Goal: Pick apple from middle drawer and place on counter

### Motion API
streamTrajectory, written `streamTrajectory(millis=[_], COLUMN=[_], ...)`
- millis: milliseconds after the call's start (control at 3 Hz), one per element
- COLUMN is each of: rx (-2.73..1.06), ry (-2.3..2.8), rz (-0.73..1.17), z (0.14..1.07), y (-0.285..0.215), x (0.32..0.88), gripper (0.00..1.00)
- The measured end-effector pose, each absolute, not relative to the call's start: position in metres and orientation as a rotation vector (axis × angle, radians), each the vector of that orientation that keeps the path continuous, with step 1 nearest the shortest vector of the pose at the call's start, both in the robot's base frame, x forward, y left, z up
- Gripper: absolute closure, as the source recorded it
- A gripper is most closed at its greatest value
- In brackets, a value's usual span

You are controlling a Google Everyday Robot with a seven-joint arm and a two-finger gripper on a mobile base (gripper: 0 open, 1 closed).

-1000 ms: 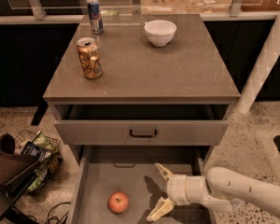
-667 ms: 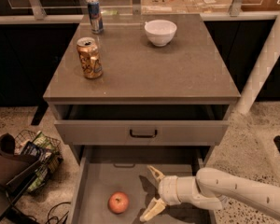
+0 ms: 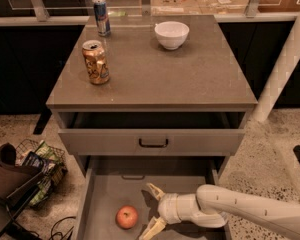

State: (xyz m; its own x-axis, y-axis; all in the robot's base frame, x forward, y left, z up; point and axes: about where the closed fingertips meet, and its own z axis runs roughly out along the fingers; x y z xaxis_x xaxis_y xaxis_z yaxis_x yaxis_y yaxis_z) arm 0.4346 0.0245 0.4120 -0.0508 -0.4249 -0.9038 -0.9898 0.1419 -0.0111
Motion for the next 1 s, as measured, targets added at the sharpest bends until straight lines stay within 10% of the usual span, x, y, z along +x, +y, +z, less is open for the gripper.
streamTrajectory(millis=[1000], rx=[-1.411], ry=[1.522], rz=[0.947], z=[0.390], y=[0.073], x=[0.418], gripper=[0.00])
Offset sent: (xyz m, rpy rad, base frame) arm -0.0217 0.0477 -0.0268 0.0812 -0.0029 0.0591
